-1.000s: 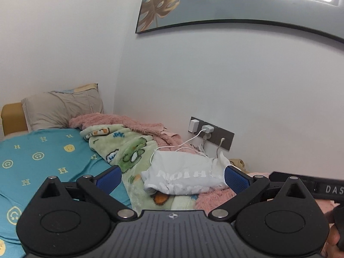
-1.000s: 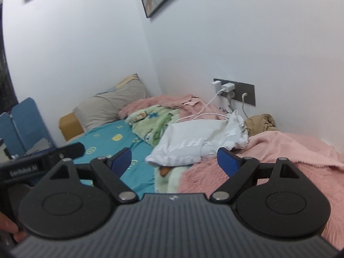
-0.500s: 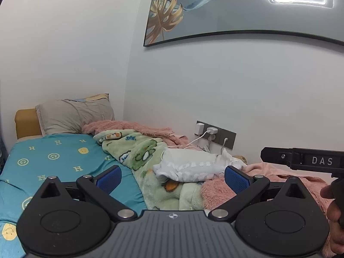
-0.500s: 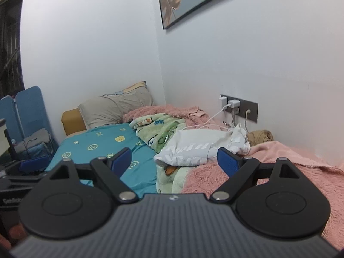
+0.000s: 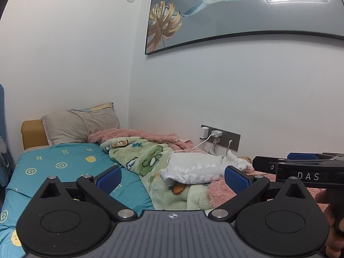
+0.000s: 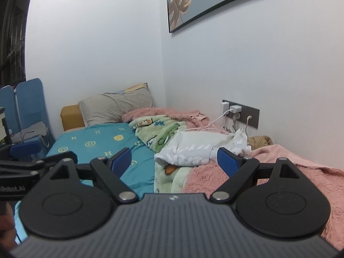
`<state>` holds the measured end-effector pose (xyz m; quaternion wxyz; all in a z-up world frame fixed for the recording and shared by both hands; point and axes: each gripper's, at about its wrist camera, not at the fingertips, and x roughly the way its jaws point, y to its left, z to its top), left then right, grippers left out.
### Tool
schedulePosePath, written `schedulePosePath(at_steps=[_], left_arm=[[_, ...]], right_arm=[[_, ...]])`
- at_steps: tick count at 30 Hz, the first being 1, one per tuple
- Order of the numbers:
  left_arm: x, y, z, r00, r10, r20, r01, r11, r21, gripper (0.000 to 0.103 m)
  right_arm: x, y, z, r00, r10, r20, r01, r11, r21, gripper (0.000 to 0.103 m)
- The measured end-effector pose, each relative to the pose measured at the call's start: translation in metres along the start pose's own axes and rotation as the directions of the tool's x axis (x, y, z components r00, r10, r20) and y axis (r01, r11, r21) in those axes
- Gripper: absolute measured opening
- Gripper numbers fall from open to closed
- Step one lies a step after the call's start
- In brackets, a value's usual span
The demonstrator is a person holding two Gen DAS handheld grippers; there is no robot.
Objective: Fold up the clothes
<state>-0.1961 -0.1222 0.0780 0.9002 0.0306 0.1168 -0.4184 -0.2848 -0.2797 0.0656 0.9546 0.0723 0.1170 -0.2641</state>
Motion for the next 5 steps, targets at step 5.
schedulePosePath(at_steps=[5], left_arm=[[-0.0011,0.001,0.0003,1.0,0.006,-0.001,-0.006,1.0,0.002,0.103]], right_arm=[[-0.0014,0.001,-0.0006,1.0,-0.006,-0.001,0.006,1.0,0.0,0.088]])
